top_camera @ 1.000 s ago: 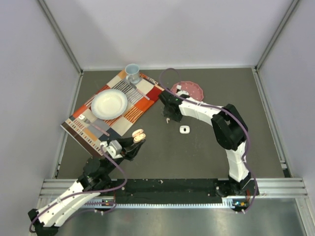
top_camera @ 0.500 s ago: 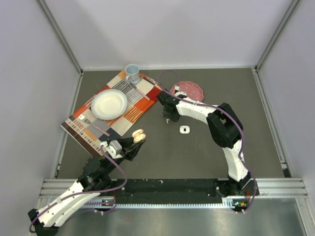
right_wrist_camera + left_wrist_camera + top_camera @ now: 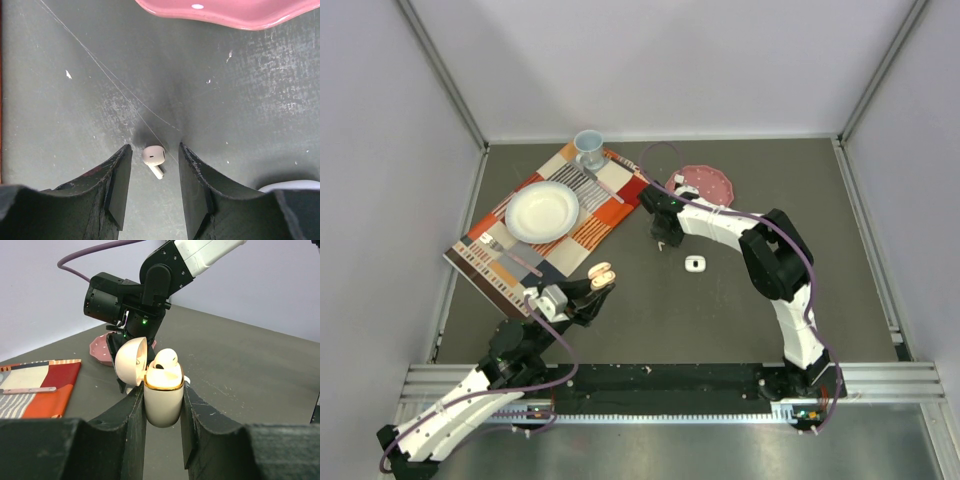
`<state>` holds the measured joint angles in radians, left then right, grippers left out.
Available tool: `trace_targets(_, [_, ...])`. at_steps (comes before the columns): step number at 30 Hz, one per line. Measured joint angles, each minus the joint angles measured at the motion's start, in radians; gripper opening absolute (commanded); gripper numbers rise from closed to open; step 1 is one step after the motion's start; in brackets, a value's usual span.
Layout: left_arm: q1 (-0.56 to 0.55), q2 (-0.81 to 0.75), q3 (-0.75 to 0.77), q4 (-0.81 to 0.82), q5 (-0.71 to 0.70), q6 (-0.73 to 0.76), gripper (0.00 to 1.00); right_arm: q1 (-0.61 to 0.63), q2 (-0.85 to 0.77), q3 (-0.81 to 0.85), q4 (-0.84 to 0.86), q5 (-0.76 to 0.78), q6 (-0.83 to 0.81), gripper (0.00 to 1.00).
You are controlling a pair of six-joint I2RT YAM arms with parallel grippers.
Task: Insert the wireless bluetooth earbuds into the charging case
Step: Pick up the left earbud from the center of the board.
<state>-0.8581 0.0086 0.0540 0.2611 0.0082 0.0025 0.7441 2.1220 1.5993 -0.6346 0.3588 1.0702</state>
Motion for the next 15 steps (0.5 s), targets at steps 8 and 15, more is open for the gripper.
trace_targets(8, [0.0, 0.0, 0.0, 0.0, -0.021, 0.0, 0.0, 0.002, 0.004, 0.001, -0.002, 0.0, -0.001, 0.35])
trace_targets(15, [0.0, 0.0, 0.0, 0.0, -0.025, 0.0, 0.0, 0.002, 0.006, 0.005, -0.007, 0.0, -0.003, 0.33])
